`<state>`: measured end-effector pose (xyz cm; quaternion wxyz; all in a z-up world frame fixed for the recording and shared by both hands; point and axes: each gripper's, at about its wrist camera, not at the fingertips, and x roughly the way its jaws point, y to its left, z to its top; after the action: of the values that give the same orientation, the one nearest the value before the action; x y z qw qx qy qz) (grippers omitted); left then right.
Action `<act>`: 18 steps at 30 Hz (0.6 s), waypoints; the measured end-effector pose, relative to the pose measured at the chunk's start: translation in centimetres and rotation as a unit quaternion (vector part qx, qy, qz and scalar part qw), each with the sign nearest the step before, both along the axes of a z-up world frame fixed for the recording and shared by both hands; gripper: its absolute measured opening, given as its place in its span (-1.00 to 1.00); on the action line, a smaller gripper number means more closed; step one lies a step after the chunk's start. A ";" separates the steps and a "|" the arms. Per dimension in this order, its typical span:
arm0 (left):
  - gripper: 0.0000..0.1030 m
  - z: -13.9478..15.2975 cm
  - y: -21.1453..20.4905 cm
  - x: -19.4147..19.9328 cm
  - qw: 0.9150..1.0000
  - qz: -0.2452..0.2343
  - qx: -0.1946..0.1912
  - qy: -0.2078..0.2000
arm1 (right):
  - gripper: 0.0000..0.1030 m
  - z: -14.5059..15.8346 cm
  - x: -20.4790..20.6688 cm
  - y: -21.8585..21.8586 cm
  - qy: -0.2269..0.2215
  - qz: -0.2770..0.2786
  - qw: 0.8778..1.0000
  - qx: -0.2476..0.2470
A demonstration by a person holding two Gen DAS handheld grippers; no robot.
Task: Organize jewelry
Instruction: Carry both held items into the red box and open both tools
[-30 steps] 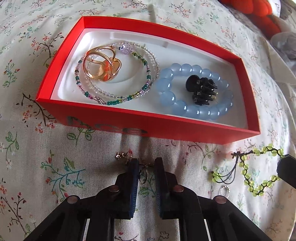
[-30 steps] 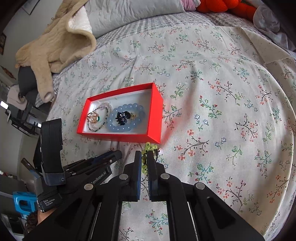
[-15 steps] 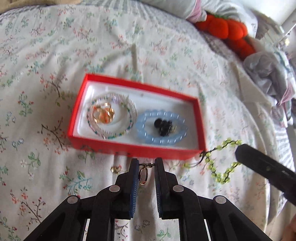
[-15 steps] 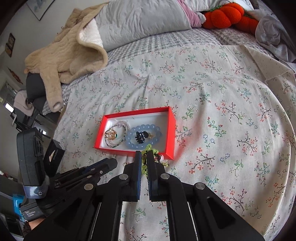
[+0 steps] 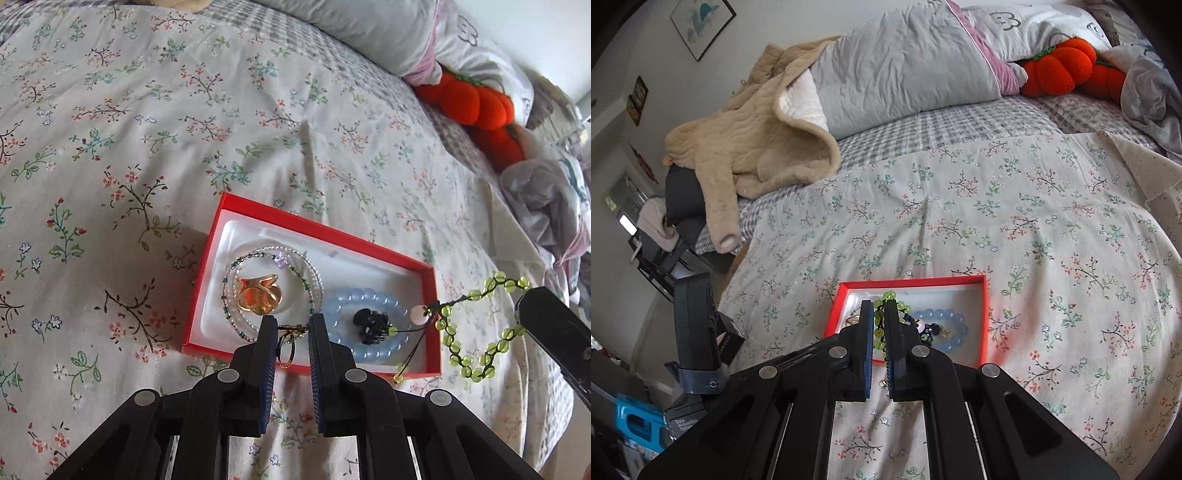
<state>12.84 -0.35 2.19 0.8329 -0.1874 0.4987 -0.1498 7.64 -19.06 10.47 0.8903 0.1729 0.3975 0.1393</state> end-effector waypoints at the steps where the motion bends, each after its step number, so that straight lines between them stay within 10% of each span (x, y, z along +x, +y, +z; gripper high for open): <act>1: -0.78 -0.2 0.0 0.2 1.000 -0.001 -0.001 0.001 | -0.89 -0.1 0.3 0.2 0.000 0.003 1.000 0.011; 18: -0.54 -0.5 -0.1 0.7 1.000 -0.011 0.003 0.008 | -0.89 -5.2 4.9 0.0 0.065 -0.015 0.998 0.009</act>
<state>13.50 -0.46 1.70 0.8277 -0.1807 0.5077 -0.1562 12.56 -19.03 5.31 0.8630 0.1955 0.4508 0.1177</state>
